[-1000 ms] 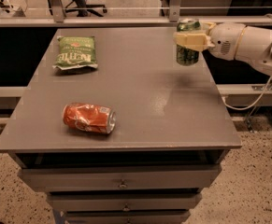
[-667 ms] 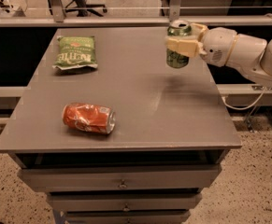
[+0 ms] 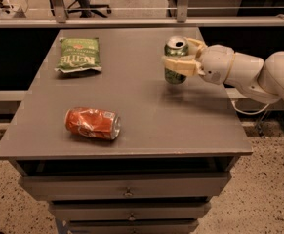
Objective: Place green can upright
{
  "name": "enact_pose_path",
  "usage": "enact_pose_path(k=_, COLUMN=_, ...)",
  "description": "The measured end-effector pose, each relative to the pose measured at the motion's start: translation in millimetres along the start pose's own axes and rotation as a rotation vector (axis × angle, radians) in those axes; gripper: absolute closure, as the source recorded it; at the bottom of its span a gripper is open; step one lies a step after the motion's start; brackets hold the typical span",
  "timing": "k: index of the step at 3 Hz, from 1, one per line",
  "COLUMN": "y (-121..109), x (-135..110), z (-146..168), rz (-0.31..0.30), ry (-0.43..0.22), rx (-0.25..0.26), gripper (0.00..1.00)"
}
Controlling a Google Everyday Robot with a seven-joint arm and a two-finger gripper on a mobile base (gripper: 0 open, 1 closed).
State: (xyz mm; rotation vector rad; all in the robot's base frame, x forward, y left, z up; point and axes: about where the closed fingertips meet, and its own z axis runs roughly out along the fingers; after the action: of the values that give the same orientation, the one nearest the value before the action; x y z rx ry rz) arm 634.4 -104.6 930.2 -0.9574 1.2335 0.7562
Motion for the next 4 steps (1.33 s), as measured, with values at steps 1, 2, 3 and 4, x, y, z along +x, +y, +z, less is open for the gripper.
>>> enact_pose_path(k=1, y=2, x=19, z=-4, rz=0.049, ry=0.025, rx=-0.022, gripper=0.81)
enact_pose_path(k=2, y=0, x=30, z=-9, rz=0.086, ry=0.052, rx=-0.041, gripper=0.57)
enact_pose_path(k=3, y=0, x=38, z=-14, rz=0.105, ry=0.071, rx=-0.049, gripper=0.36)
enact_pose_path(k=4, y=0, x=38, z=-14, rz=0.106, ry=0.072, rx=-0.05, gripper=0.12)
